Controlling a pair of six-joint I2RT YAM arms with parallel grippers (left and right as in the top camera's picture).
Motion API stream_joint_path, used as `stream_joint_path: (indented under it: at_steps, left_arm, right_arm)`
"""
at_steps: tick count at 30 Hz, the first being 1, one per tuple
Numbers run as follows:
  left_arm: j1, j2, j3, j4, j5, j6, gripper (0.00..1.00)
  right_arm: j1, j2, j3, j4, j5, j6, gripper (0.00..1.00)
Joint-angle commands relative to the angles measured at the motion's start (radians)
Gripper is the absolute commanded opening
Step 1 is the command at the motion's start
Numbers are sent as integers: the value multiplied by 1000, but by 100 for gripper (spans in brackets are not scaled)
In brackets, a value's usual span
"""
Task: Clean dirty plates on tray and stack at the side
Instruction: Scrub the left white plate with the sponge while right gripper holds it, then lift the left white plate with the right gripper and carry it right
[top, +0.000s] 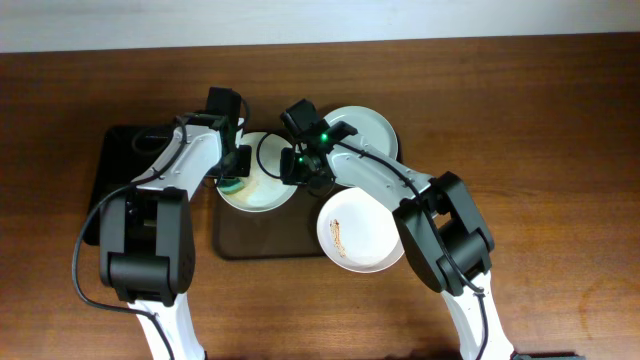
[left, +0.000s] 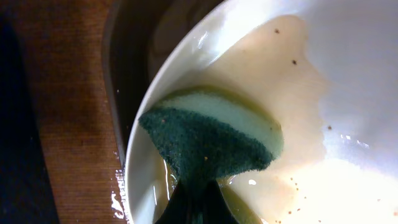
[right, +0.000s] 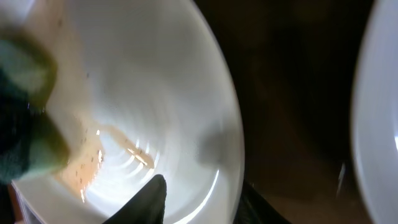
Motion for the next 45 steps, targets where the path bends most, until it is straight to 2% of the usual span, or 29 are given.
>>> stream_joint_path:
  at_steps: [1,4,6,10,13,15,17,21,26,29,32,36,42,45]
  left_arm:
    - [2,46,-9,-21,30,-11,1]
    - [2,46,-9,-23,30,-11,1]
    - [2,46,-9,-23,31,-11,1]
    - [2,46,48,-44,78,-11,1]
    - [3,46,297,-167,109,-10,1]
    - [18,45,484,-230,109,-10,1]
    - [56,45,590,-248,125,-11,1]
    - [150,46,599,-236,214,-22,1]
    - [150,46,599,-237,225,-22,1]
    - [132,46,599,-261,285,-21,1]
    - [124,46,599,-354,331,-21,1]
    - [108,46,597,-383,356,-21,1]
    - [90,46,597,-378,354,-21,1]
    - [90,46,597,-360,352,-21,1]
  right_arm:
    - [3,28,8,36,44,0,35]
    - [3,44,8,58,95,26,34]
    - [2,59,8,56,69,44,4]
    - [-18,56,8,-18,-86,42,4]
    - [-35,5,12,-50,-119,-6,4]
    - [-36,-78,15,-129,-118,-59,4]
    - [-35,-164,16,-207,-72,-86,4]
    - [-32,-335,16,-336,177,-118,4]
    - [40,-348,17,-436,493,-117,4]
    - [93,-348,17,-444,698,-117,4]
    - [203,-348,17,-434,1072,-118,4]
    - [277,-348,17,-414,1255,-118,4]
    - [433,-348,17,-414,1651,-117,4]
    - [484,-348,17,-415,1721,-118,4]
